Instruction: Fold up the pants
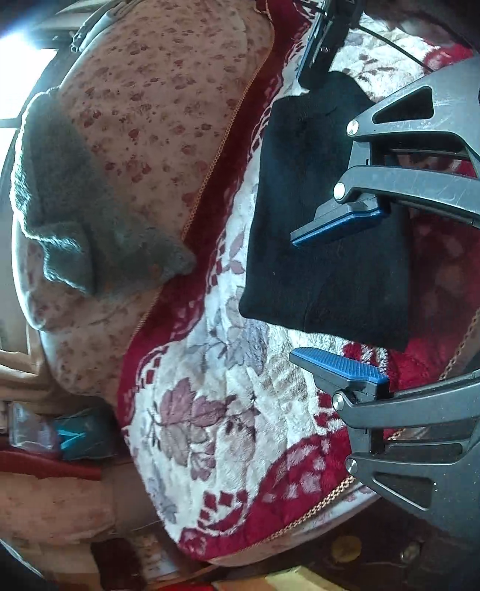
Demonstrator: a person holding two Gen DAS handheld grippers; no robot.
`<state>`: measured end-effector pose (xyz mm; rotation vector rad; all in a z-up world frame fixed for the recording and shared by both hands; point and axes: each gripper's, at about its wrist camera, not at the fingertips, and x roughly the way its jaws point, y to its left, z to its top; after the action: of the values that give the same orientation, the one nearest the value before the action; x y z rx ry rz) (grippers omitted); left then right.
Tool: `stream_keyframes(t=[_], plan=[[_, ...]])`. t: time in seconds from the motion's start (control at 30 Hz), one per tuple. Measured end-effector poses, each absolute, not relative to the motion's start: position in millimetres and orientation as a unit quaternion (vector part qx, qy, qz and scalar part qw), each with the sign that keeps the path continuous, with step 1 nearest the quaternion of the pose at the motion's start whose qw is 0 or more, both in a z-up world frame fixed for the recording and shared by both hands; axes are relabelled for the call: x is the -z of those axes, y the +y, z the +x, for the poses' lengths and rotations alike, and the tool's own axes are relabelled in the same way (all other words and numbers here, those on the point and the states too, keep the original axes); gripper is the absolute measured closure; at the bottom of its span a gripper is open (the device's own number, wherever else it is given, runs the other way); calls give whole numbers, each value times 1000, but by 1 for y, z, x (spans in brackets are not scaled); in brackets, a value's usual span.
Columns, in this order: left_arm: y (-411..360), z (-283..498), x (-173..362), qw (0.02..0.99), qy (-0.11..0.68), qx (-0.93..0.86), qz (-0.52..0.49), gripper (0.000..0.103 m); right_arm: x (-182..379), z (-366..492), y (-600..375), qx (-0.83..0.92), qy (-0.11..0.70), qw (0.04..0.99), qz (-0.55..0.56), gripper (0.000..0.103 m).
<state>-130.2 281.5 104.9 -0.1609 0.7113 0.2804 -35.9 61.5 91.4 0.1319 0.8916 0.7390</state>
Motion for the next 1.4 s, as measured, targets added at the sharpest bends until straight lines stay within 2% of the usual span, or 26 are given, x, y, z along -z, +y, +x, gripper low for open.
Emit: stream_keyframes(t=[1.4], plan=[[261, -153, -111, 920, 349, -164, -68, 46, -88, -64, 91, -369, 424, 827, 30, 43]])
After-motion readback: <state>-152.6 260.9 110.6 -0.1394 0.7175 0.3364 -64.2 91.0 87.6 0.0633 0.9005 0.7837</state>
